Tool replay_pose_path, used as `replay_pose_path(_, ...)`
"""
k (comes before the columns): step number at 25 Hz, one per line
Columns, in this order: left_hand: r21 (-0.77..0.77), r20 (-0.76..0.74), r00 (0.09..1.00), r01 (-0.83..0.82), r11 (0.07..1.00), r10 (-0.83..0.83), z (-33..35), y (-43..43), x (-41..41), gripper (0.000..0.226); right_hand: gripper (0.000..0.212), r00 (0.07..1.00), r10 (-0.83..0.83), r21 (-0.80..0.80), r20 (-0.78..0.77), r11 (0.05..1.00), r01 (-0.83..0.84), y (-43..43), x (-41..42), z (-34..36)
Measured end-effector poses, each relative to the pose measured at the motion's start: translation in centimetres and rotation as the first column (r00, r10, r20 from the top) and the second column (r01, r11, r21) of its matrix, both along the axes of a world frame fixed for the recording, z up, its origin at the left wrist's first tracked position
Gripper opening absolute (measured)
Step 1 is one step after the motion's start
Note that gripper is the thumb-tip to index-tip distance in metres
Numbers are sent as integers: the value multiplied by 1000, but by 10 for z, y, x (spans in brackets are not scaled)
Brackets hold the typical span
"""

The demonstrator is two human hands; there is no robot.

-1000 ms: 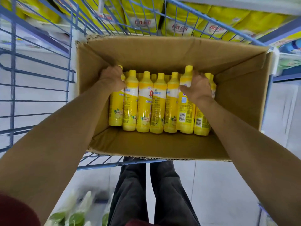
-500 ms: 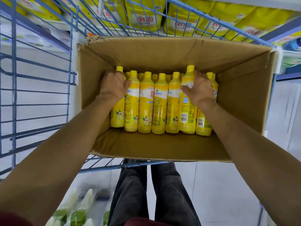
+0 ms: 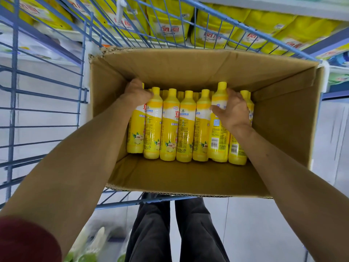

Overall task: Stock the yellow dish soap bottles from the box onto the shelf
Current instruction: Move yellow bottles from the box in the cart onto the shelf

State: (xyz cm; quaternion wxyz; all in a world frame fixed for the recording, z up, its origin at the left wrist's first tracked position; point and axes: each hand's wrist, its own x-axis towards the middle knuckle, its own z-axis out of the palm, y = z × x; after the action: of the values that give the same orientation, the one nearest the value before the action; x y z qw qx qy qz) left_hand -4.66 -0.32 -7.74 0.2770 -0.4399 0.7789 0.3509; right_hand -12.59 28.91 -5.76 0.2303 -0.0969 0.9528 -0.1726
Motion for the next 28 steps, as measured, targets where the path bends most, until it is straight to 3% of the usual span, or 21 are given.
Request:
replay_pose_path(6, 123, -36, 996, -79, 989, 84, -5, -15, 18, 54, 75, 1000, -22, -4, 16, 1000, 22, 1, 2, 3)
replay_pose_path(10, 191, -90, 988, -108, 976, 127, -4, -8, 32, 25, 77, 999, -22, -13, 33, 1000, 22, 5, 4, 1)
replay_pose_path(15, 220, -122, 977, -144, 965, 174, 6, 5, 46, 31, 76, 999, 12, 26, 50, 1000, -13, 9, 8, 3)
replay_pose_path(24, 226, -175, 924, -298, 927, 339, 7, 8, 55, 8, 78, 998, -7, 17, 59, 1000, 6, 8, 15, 6)
replay_pose_path(28, 204, -210, 909, -320, 925, 360, 6, 11, 56, 23, 75, 999, -22, -11, 50, 1000, 23, 8, 17, 7)
